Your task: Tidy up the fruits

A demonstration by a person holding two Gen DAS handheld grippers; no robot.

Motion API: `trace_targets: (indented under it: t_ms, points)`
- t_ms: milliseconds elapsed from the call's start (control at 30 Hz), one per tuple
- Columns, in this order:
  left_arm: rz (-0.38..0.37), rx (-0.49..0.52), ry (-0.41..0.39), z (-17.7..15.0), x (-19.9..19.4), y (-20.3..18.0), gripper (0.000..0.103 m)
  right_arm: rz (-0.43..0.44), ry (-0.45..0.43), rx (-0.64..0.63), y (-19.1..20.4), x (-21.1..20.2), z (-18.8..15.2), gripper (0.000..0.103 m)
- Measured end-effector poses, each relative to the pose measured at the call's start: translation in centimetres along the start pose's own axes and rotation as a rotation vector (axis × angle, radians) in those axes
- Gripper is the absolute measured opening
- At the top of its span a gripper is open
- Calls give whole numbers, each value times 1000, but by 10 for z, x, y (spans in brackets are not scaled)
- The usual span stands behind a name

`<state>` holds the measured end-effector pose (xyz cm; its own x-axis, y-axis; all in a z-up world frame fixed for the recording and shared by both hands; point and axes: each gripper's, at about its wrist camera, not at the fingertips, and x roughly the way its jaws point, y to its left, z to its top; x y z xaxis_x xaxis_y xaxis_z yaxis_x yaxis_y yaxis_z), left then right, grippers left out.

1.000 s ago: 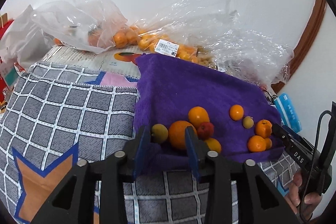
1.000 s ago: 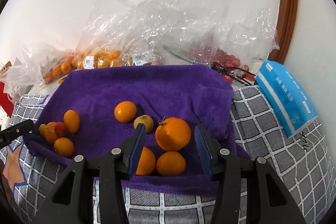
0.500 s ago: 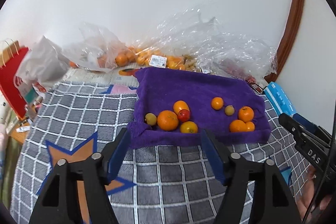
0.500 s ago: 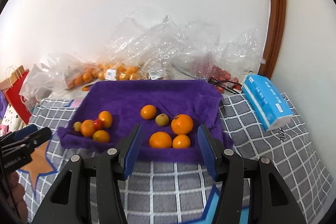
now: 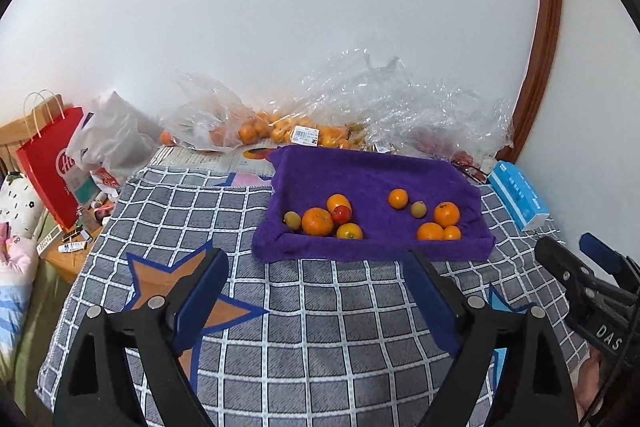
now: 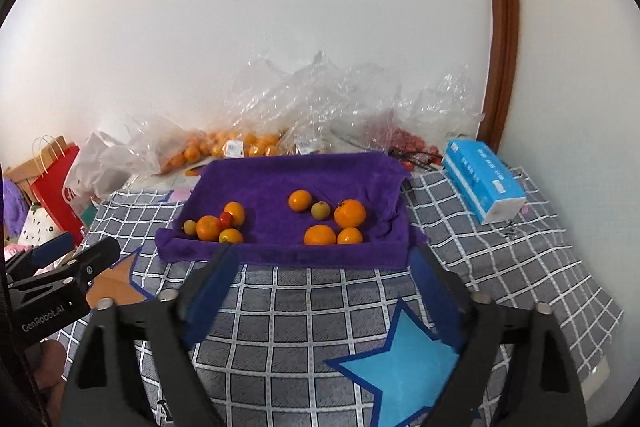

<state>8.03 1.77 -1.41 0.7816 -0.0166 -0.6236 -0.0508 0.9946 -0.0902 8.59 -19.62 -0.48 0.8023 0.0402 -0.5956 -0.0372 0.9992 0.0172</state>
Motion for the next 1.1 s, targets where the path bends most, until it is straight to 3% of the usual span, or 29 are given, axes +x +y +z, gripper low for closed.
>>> trace_targets:
  t_ms: [167,1100]
  points:
    - [4,23,-18,-6,-15,-4,90,-60,-4,-48,8,-17,-5,94]
    - [22,27,-9,-13,-24,-9,91,-49,0,-3,4,-35,-10,94]
